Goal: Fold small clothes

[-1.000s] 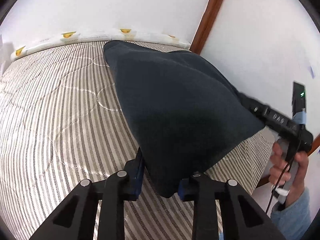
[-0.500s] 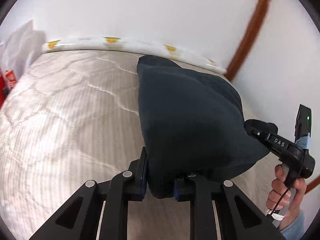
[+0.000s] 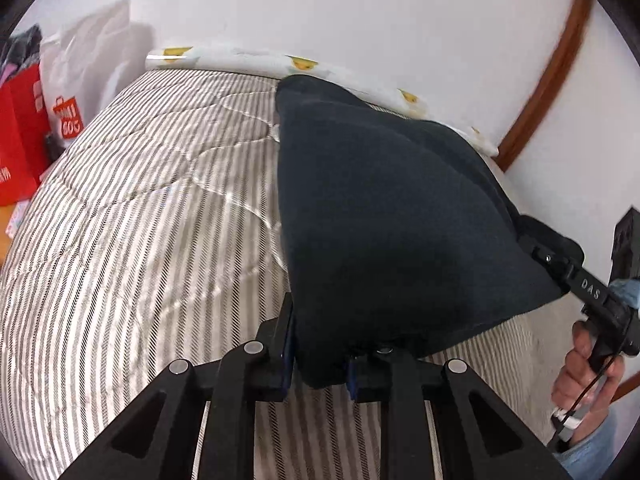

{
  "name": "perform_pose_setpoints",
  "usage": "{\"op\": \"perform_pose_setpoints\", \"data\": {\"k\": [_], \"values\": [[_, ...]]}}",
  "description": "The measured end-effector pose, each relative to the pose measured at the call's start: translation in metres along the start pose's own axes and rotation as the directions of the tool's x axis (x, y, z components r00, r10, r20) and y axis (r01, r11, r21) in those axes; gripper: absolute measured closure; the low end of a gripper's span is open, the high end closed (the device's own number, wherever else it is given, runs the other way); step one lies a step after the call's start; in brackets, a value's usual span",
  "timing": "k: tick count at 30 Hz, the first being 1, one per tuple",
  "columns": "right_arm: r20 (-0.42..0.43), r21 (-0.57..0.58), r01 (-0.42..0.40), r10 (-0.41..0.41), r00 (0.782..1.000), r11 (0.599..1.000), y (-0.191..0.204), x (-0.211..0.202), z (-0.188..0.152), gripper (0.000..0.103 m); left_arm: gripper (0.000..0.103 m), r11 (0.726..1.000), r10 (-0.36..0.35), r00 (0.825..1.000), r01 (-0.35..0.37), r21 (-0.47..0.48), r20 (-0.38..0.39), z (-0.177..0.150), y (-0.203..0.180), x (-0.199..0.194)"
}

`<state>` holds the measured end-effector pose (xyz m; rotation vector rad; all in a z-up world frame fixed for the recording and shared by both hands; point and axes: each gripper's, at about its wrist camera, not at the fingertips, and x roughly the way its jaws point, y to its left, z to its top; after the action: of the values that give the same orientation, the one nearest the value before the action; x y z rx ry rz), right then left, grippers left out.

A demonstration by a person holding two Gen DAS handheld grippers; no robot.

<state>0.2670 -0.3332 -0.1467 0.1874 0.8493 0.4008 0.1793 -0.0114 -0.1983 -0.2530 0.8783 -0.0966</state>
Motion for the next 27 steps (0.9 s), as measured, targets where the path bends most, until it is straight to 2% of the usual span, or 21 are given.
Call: {"op": "perform_pose_setpoints", "data": {"k": [5,8,12,15,18,19,20,21,22,24,25,27], "values": [[-0.01,0.033,0.012,-0.012,1.0,0.999,-0.012,-0.018,-0.001,0.071,0.082,0.999,0.039,0.999,-0.038,0.034,-0.009,-0.011,-0.011,-0.009],[0.072,-0.025,0.088,-0.086,0.994,0.996,-0.007,-0.045,0.003,0.07,0.081,0.999,0.029,0.999,-0.028,0.043,-0.021,-0.014,-0.01,-0.018],[0.096,-0.079,0.083,-0.075,0.993,0.993,0.001,-0.051,0.014,0.07,0.081,0.999,0.013,1.0,-0.013,0.048,-0.012,-0.018,-0.007,-0.033],[0.062,-0.075,0.06,-0.055,0.997,0.995,0.004,-0.03,0.023,0.07,0.077,0.999,-0.011,1.0,0.01,0.046,0.013,-0.021,-0.004,-0.048],[-0.02,-0.041,0.04,-0.041,0.999,0.998,-0.001,0.0,0.027,0.07,0.069,0.999,-0.01,0.999,0.007,0.047,0.047,-0.02,0.0,-0.06],[-0.055,-0.045,0.055,-0.057,0.997,0.997,-0.002,0.012,0.028,0.071,0.067,0.999,-0.002,0.998,-0.001,0.048,0.056,-0.018,0.001,-0.062],[-0.052,-0.058,0.068,-0.071,0.996,0.996,-0.002,0.013,0.027,0.086,0.066,0.999,0.003,0.998,-0.006,0.049,0.062,-0.016,0.001,-0.063],[-0.03,-0.087,0.073,-0.076,0.997,0.994,0.0,0.011,0.027,0.091,0.066,0.999,0.007,0.998,-0.01,0.047,0.062,-0.014,0.002,-0.063],[0.012,-0.126,0.066,-0.065,0.998,0.99,0.003,0.001,0.027,0.093,0.066,0.999,0.007,0.998,-0.01,0.045,0.062,-0.011,0.002,-0.062],[0.114,-0.113,0.036,-0.023,0.993,0.993,-0.002,-0.023,0.026,0.095,0.066,0.999,-0.003,0.998,0.0,0.039,0.068,-0.007,0.003,-0.062],[0.121,-0.077,0.015,-0.006,0.993,0.997,-0.009,-0.027,0.027,0.095,0.066,0.999,-0.008,0.997,0.006,0.038,0.074,-0.005,0.002,-0.062],[0.083,-0.056,0.066,-0.062,0.995,0.996,-0.013,-0.017,0.025,0.096,0.066,0.999,-0.016,0.997,0.013,0.049,0.073,0.0,-0.001,-0.058]]}}
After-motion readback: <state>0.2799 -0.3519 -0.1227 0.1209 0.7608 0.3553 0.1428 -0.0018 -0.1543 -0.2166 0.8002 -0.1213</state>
